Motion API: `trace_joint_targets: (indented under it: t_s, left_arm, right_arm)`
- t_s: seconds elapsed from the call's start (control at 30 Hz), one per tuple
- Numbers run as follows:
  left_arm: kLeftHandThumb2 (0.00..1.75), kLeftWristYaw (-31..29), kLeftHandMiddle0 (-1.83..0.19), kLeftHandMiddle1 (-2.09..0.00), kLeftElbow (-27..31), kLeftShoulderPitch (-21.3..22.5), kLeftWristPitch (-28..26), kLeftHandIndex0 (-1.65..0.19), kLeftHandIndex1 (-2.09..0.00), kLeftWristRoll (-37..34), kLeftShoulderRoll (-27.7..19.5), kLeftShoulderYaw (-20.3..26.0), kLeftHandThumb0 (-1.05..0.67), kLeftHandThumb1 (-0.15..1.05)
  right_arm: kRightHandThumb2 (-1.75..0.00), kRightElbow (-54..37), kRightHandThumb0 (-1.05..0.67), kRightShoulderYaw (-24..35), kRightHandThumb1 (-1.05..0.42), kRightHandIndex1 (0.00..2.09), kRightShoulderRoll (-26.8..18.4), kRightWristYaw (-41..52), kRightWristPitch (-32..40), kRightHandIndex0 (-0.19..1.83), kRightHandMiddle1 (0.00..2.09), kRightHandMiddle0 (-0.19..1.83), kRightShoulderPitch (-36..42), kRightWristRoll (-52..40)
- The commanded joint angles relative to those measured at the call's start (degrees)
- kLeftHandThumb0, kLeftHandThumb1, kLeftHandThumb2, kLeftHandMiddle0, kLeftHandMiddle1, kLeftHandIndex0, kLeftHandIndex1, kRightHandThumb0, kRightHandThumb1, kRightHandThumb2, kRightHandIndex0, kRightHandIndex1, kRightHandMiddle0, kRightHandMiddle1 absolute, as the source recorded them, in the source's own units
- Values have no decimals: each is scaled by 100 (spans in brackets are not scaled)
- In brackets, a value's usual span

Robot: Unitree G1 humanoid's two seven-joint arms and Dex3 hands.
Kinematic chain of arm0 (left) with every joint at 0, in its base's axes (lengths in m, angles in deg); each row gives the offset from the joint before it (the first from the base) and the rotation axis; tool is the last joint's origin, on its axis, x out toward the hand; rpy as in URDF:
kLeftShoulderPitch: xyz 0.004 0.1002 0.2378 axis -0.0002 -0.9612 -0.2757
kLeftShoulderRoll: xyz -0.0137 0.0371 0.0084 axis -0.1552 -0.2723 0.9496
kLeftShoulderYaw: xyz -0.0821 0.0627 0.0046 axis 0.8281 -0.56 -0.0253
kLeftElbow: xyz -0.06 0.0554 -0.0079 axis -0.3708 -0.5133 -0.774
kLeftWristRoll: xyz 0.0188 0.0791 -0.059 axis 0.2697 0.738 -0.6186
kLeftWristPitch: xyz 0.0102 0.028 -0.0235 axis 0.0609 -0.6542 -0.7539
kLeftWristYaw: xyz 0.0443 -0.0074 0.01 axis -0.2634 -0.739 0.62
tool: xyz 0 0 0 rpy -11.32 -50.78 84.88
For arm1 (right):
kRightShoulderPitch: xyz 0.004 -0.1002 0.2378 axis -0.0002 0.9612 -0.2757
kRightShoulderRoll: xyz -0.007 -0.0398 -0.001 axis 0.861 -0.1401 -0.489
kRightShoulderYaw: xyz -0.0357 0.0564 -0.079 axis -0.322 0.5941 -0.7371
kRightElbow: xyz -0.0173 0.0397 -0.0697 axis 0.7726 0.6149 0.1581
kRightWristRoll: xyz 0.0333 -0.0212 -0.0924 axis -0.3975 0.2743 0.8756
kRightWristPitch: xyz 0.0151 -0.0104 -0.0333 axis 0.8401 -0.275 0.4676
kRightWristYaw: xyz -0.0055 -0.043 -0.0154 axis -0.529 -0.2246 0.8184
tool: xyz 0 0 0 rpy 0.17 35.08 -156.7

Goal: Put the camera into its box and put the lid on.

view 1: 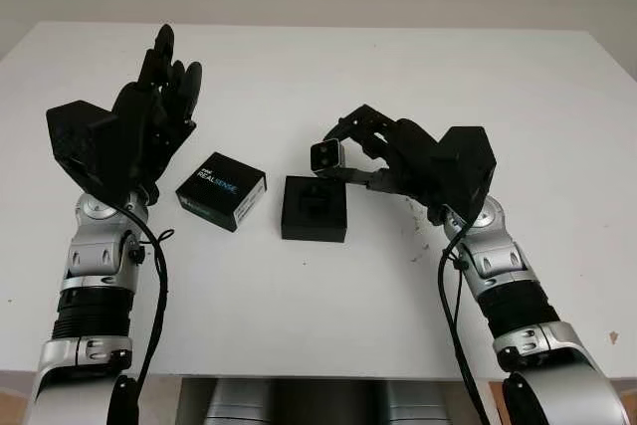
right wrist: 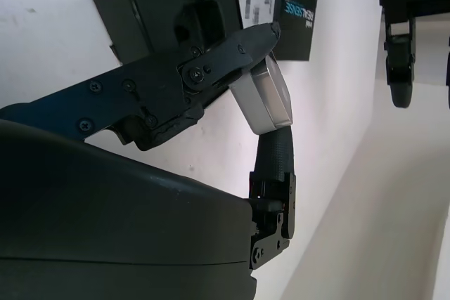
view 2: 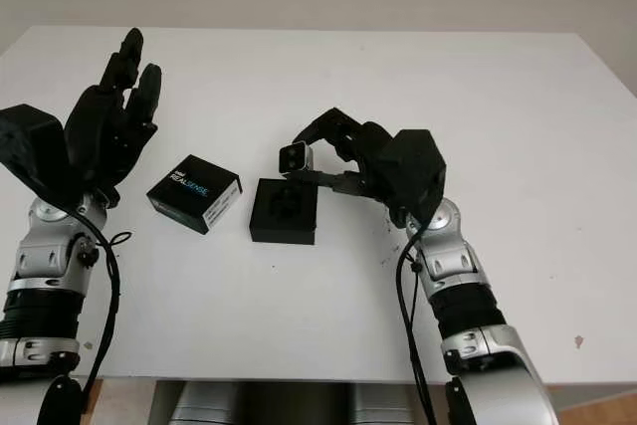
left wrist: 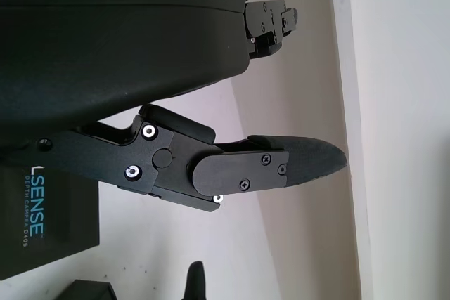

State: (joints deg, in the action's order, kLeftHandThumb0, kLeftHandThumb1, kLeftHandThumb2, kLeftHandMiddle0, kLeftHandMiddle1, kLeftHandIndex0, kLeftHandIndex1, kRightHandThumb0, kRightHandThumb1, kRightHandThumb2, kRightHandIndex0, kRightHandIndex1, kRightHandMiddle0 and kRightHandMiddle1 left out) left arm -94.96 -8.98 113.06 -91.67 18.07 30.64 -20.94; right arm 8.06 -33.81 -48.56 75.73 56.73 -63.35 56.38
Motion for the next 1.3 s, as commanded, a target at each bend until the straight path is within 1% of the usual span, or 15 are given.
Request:
trace_joint_targets:
  t_s: [0.0,0.27,0.7,1.27]
  left_arm:
    - [45,-12,14,-5,80,-12,6,15,-5,7,-68,14,-68,105]
    - [44,-16,13,-6,52,6,14,14,-6,3,-76,17,-69,105]
    - [45,-17,12,-6,61,-11,19,13,-6,23,-92,28,-69,105]
    - [46,-81,12,-5,-9,-37,107,13,-6,24,-144,28,-69,105]
  right_arm:
    - [-5,-245,-50,-20,-91,5,56,52,112,13,170,38,88,-41]
    - [-5,-709,-48,-21,-90,5,151,255,687,12,171,37,286,-196]
    - [-5,-743,-47,-56,-91,5,318,112,1078,13,172,33,368,-202]
    - [-5,-483,-43,-116,-93,6,564,-257,868,13,173,25,402,-52]
